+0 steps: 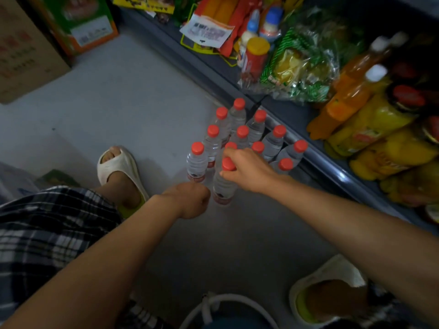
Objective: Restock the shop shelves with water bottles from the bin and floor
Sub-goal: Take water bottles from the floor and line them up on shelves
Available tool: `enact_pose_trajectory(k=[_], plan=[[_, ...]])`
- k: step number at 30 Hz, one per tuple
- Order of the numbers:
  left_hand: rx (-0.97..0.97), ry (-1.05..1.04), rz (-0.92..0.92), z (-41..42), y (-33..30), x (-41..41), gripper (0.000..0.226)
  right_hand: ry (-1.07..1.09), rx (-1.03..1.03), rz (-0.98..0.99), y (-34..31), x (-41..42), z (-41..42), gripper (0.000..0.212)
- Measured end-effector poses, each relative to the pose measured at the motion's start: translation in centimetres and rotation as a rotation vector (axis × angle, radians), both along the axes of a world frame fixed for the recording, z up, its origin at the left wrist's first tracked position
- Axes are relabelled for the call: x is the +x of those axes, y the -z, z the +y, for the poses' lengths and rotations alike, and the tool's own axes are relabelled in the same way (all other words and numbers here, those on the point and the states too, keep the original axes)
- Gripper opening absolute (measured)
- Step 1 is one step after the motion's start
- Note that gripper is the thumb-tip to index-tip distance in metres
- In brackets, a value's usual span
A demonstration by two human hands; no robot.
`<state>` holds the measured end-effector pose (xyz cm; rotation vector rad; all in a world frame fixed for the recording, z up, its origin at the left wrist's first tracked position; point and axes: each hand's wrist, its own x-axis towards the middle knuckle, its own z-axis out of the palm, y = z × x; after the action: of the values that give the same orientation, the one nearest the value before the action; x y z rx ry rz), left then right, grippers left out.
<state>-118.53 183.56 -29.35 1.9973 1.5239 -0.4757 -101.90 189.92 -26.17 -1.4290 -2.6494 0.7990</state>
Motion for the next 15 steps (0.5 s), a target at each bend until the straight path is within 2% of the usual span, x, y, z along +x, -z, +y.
enact_pose_trajectory(k=[4, 7, 15], plan=[[0.091, 0.036, -0.025, 0.7, -3.8, 1.0, 0.019, 0.035, 0.016, 0.042, -4.5, 1.9, 0.1, 0.031], [0.118, 0.065, -0.021, 1.1, -6.9, 1.6, 0.011, 0.043, 0.077, 0.043, -8.1, 3.1, 0.1, 0.028], [0.362, 0.183, -0.080, 4.1, -15.8, 3.3, 0.022, 0.184, 0.270, 0.180, -19.8, 7.7, 1.1, 0.023]])
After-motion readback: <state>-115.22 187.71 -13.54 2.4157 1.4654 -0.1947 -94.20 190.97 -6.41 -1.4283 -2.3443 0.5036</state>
